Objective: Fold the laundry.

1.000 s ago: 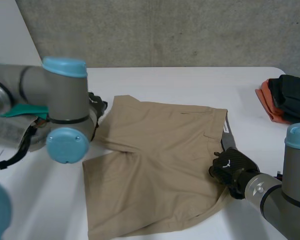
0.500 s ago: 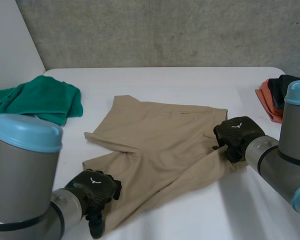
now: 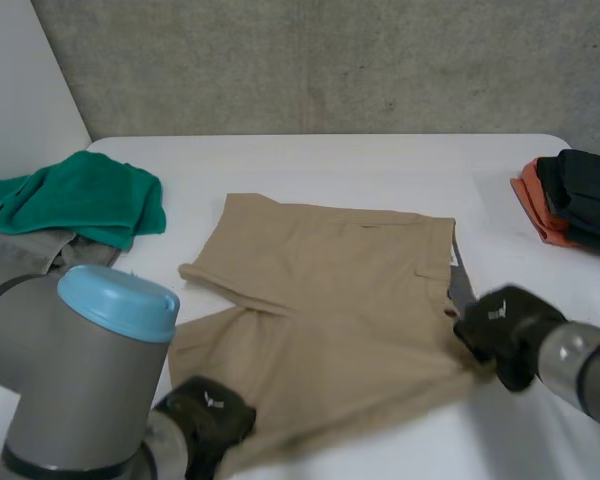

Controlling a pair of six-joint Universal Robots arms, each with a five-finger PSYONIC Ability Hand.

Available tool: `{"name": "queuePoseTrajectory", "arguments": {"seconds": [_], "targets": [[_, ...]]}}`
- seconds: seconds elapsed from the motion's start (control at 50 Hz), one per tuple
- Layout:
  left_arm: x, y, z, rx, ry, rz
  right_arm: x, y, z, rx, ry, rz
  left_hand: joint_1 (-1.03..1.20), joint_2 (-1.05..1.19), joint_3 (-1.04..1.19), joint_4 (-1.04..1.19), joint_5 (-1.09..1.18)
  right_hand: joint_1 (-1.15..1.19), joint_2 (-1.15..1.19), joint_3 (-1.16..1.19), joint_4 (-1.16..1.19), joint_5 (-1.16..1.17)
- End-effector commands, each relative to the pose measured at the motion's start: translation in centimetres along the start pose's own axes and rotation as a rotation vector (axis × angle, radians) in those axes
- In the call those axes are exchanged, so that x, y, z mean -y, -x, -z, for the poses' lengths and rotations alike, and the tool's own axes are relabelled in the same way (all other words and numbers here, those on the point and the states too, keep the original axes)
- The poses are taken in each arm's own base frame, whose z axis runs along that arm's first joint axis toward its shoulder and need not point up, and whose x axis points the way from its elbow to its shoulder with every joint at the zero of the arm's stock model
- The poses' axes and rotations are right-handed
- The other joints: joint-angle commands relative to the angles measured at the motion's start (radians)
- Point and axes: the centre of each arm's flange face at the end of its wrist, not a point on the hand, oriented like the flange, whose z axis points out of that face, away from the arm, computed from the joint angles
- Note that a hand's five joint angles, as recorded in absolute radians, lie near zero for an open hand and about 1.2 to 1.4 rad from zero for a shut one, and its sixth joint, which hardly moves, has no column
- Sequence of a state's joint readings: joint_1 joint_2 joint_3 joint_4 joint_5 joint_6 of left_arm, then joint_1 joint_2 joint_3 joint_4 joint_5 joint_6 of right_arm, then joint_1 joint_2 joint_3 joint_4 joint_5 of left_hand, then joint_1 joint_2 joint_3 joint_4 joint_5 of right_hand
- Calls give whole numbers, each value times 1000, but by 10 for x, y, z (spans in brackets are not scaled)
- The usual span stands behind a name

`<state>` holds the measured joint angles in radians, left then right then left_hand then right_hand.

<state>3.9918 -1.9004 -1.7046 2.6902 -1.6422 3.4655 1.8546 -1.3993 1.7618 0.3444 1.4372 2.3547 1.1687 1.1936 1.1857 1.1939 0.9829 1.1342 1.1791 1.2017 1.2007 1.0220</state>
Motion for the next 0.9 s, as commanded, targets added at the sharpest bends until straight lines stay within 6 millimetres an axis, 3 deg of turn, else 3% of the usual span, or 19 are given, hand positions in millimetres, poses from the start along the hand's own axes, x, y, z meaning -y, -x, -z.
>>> {"name": "queuePoseTrajectory", "arguments": {"seconds": [0.02, 0.08, 0.16, 0.3, 0.42, 0.48, 0.6, 0.72, 0.74, 0.76, 0.78, 0.8, 0.82, 0.84, 0.9], "targets": [[-15, -16, 30, -124, 90, -166, -19, 9, 22, 222, 81, 230, 228, 203, 211, 202, 239, 262, 217, 195, 196, 200], [-4, -10, 30, -82, 49, -161, -14, 5, 16, 185, 54, 180, 228, 203, 211, 202, 239, 262, 217, 195, 196, 200], [26, 12, 24, 50, -46, -141, -2, -4, 1, 110, -2, 102, 228, 203, 211, 202, 239, 262, 217, 195, 196, 200], [91, 76, -5, 294, -220, -61, 21, -34, -38, -101, -113, -20, 228, 203, 211, 202, 239, 262, 217, 195, 196, 200], [156, 126, -45, 428, -433, -6, 44, -62, -82, -341, -261, -93, 228, 203, 211, 202, 239, 262, 217, 195, 196, 200], [174, 144, -68, 485, -491, 14, 53, -74, -105, -450, -350, -99, 228, 203, 211, 202, 239, 262, 217, 195, 196, 200], [183, 158, -112, 533, -536, 15, 62, -86, -145, -596, -456, -50, 228, 203, 211, 202, 239, 262, 217, 195, 196, 200], [191, 156, -145, 591, -607, -57, 66, -74, -184, -641, -496, 63, 228, 203, 211, 202, 239, 262, 217, 195, 196, 200], [192, 155, -147, 601, -619, -71, 65, -72, -190, -645, -496, 73, 228, 203, 211, 202, 239, 201, 156, 133, 134, 138], [195, 157, -151, 624, -651, -81, 65, -68, -199, -650, -491, 94, 228, 203, 211, 202, 239, -187, -231, -254, -253, -249], [198, 158, -152, 637, -673, -84, 66, -67, -202, -654, -489, 101, 155, 130, 138, 130, 166, -423, -468, -490, -489, -485], [200, 158, -153, 647, -694, -88, 66, -65, -206, -658, -482, 111, -110, -135, -127, -135, -99, -672, -717, -740, -739, -735], [203, 159, -153, 657, -716, -90, 66, -65, -209, -666, -471, 118, -453, -478, -470, -478, -441, -899, -944, -966, -965, -961], [207, 157, -153, 674, -749, -101, 63, -64, -213, -683, -433, 134, -994, -1019, -1011, -1019, -983, -960, -1005, -1027, -1026, -1022], [212, 150, -152, 686, -793, -109, 62, -65, -213, -709, -368, 137, -994, -1019, -1011, -1019, -983, -960, -1005, -1027, -1026, -1022]]}}
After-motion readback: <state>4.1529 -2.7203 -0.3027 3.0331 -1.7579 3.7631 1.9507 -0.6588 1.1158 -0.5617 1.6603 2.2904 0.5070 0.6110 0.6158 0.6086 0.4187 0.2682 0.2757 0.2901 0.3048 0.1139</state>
